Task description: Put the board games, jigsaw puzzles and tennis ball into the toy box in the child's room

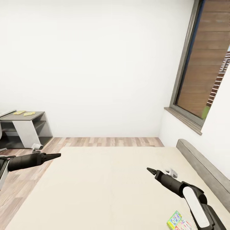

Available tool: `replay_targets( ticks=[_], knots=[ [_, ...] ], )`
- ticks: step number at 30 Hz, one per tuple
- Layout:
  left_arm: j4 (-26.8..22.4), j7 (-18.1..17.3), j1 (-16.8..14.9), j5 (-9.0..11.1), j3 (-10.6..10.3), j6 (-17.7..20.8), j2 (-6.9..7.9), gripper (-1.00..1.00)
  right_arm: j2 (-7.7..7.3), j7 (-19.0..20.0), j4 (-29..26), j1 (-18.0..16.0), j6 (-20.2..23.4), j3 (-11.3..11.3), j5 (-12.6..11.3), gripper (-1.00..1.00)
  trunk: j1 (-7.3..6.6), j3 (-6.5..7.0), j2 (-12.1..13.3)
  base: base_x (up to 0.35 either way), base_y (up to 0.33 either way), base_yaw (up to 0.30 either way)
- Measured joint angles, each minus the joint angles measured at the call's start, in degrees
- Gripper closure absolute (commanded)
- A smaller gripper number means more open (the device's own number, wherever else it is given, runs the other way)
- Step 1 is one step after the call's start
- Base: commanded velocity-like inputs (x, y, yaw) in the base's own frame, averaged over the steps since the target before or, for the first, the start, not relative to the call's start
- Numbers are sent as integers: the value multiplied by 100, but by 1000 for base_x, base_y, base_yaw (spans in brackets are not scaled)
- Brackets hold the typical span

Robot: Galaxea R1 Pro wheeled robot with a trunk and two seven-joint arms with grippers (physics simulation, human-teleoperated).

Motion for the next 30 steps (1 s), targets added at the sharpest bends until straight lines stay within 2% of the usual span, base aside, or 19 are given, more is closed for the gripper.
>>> replay_targets(
  ticks=[21, 30],
  knots=[
    [0, 0, 0, 0, -1, 0, 0, -100, 0, 0, 0, 1, 0, -3, 3, -100, 0, 0, 0, 0, -298, 0],
    [-2, -1, 0, -3, 7, 0, 0, -100, 0, 1, 2, 1, -2, -1, 1, -100, 0, 0, -1, 0, -78, 0]
  ],
)
